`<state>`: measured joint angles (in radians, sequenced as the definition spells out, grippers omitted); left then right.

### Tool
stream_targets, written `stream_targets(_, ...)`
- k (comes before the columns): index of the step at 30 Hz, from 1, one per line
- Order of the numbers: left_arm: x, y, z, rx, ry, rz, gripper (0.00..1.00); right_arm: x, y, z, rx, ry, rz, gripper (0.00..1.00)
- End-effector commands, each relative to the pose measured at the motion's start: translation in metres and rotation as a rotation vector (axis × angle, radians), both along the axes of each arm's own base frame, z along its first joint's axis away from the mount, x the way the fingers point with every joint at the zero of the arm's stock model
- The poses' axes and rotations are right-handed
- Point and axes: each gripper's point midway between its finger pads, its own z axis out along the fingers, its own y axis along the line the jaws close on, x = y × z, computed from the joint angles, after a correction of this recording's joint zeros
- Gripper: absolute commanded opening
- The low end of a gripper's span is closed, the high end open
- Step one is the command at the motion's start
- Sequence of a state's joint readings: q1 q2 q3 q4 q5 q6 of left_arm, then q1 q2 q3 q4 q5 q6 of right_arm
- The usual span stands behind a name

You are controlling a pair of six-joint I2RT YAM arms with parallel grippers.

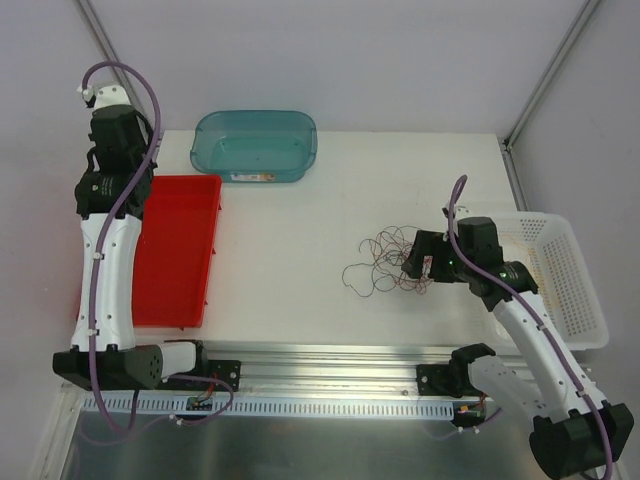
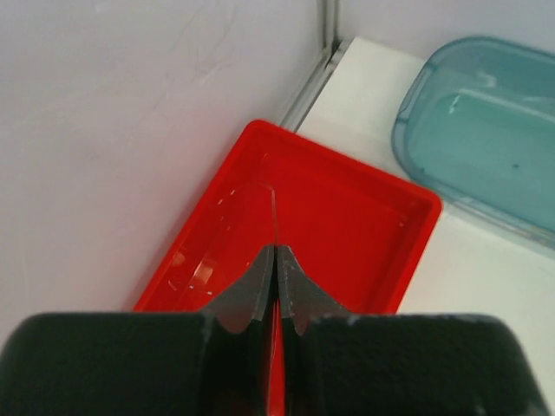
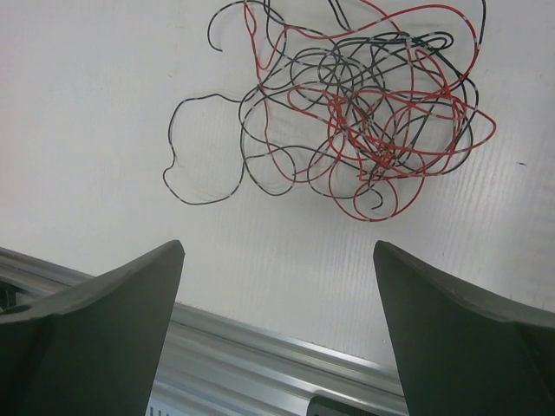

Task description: Untangle the cables

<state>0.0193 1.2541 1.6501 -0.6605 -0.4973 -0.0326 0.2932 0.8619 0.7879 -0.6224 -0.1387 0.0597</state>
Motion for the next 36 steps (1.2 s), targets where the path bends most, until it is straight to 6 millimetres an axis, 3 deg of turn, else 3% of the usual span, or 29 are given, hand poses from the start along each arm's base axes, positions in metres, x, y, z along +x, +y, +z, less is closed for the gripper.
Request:
stream_targets(1, 0.01, 0.016, -0.043, -0.091, 0.033, 0.051, 0.0, -0.012, 0.001, 0.012, 0.009, -0.026, 0.035, 0.96)
stream_targets(4, 0.019, 0.022, -0.087, -0.144, 0.082, 0.064, 0.02, -0.016, -0.001, 0.009, 0.004, -0.02, 0.034, 0.96)
stream_targets(7, 0.021, 0.032, -0.125, -0.182, 0.157, 0.106, 0.13, -0.018, 0.001, 0.009, 0.01, -0.018, 0.047, 0.96)
stream_targets(9, 0.02, 0.033, -0.14, -0.199, 0.187, 0.117, 0.19, -0.018, 0.003, 0.01, 0.015, -0.018, 0.056, 0.96)
stream_targets(10, 0.017, 0.03, -0.14, -0.215, 0.178, 0.114, 0.26, -0.017, 0.004, 0.011, 0.019, -0.023, 0.06, 0.96)
stream_targets(11, 0.015, 0.028, -0.14, -0.225, 0.172, 0.111, 0.44, -0.016, 0.005, 0.013, 0.022, -0.026, 0.065, 0.95)
stream_targets(13, 0.007, 0.027, -0.138, -0.224, 0.16, 0.11, 0.66, -0.013, 0.008, 0.013, 0.028, -0.019, 0.071, 0.95)
stream_targets(14, 0.004, 0.027, -0.137, -0.219, 0.159, 0.112, 0.81, -0.011, 0.009, 0.013, 0.031, -0.018, 0.073, 0.95)
stream_targets(17, -0.006, 0.021, -0.13, -0.225, 0.145, 0.085, 0.97, -0.003, 0.011, 0.011, 0.03, -0.007, 0.073, 0.95)
stream_targets(22, -0.018, -0.009, -0.127, -0.306, 0.102, -0.048, 0.99, 0.013, 0.003, 0.0, -0.048, 0.022, 0.036, 0.95)
stream_targets(28, -0.037, -0.08, -0.146, -0.458, 0.126, -0.321, 0.99, 0.038, 0.006, -0.013, -0.07, 0.025, 0.024, 0.89)
stream_targets(30, -0.045, -0.108, -0.159, -0.477, 0.165, -0.409, 0.99, 0.043, 0.007, -0.026, -0.086, 0.061, 0.02, 0.87)
stream_targets(34, -0.065, -0.149, -0.172, -0.526, 0.202, -0.536, 0.99, 0.056, 0.023, -0.046, -0.096, 0.08, 0.06, 0.83)
stream_targets(36, -0.075, -0.167, -0.184, -0.552, 0.242, -0.586, 0.99, 0.055, 0.044, -0.059, -0.092, 0.115, 0.13, 0.82)
